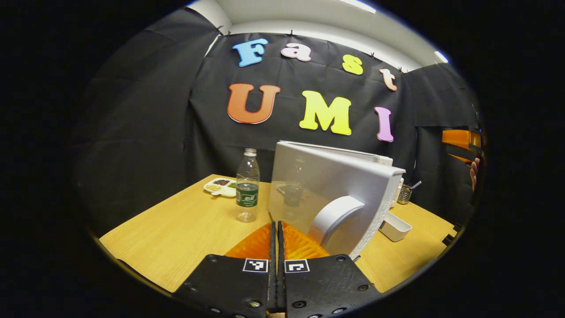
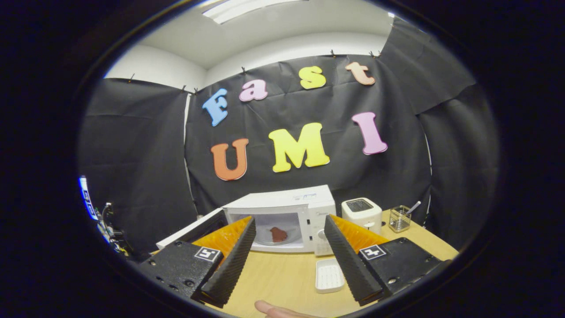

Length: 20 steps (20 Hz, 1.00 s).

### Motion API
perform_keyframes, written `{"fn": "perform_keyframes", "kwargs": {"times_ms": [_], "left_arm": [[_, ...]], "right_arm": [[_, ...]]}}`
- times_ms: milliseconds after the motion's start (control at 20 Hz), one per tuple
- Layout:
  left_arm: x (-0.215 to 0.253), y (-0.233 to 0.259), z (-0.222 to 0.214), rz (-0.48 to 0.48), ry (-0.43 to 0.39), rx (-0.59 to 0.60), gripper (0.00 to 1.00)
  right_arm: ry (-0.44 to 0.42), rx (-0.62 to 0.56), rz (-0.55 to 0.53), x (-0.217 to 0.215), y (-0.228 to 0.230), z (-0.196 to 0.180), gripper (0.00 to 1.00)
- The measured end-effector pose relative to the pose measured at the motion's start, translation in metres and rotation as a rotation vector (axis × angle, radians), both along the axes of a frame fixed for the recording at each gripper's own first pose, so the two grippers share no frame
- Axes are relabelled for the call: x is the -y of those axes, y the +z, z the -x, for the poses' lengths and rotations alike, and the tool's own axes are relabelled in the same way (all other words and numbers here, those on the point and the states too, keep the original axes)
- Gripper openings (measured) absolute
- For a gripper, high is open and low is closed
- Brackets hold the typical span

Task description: Open the microwave oven with the left hand, put the food in, and close the microwave oven.

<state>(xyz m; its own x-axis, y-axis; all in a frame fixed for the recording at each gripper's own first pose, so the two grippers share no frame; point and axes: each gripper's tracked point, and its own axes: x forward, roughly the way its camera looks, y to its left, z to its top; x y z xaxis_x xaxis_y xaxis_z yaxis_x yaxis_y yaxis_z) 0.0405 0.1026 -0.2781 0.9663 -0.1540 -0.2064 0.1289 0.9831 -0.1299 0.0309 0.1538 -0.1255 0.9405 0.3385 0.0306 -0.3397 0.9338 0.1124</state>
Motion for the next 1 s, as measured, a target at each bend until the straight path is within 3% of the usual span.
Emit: {"fn": "perform_keyframes", "kwargs": {"times_ms": [50,100,150,200,350,400,450,500,550,750,800,850,900,1000], "left_arm": [[0.015,0.001,-0.002,0.000,-0.028,-0.002,0.00],[0.027,-0.001,-0.006,-0.004,-0.053,-0.009,0.00],[0.042,-0.001,-0.010,-0.004,-0.080,-0.007,0.11],[0.057,0.000,-0.013,0.001,-0.112,-0.007,0.00],[0.099,-0.004,-0.028,0.019,-0.205,-0.016,0.00],[0.113,-0.004,-0.034,0.025,-0.229,-0.014,0.11],[0.124,-0.003,-0.040,0.024,-0.244,-0.016,0.00],[0.133,-0.004,-0.046,0.019,-0.256,-0.018,0.11],[0.141,-0.004,-0.051,0.016,-0.267,-0.014,0.00],[0.170,-0.005,-0.081,0.030,-0.287,0.008,0.00],[0.176,-0.005,-0.090,0.041,-0.292,0.006,0.11],[0.183,-0.007,-0.096,0.047,-0.298,-0.002,0.11],[0.187,-0.008,-0.103,0.043,-0.293,-0.003,0.00],[0.199,-0.009,-0.117,0.031,-0.292,-0.002,0.00]], "right_arm": [[0.005,0.001,-0.008,0.001,0.002,0.001,0.88],[0.006,0.008,-0.012,0.003,0.004,0.002,0.99],[0.009,0.020,-0.017,0.006,0.007,0.003,0.99],[0.021,0.040,-0.027,0.006,0.013,0.006,0.99],[0.028,0.089,-0.036,0.015,0.022,0.008,0.99],[0.018,0.100,-0.032,0.020,0.022,0.007,0.99],[0.007,0.104,-0.027,0.025,0.024,0.005,0.99],[-0.002,0.106,-0.022,0.028,0.023,0.003,0.99],[-0.007,0.104,-0.020,0.032,0.023,0.001,0.99],[0.007,0.104,-0.043,0.042,0.024,-0.008,0.99],[0.007,0.104,-0.045,0.045,0.022,-0.010,0.99],[0.005,0.105,-0.046,0.048,0.022,-0.012,0.99],[0.002,0.109,-0.048,0.052,0.022,-0.015,0.99],[-0.005,0.115,-0.051,0.060,0.021,-0.017,0.99]]}}
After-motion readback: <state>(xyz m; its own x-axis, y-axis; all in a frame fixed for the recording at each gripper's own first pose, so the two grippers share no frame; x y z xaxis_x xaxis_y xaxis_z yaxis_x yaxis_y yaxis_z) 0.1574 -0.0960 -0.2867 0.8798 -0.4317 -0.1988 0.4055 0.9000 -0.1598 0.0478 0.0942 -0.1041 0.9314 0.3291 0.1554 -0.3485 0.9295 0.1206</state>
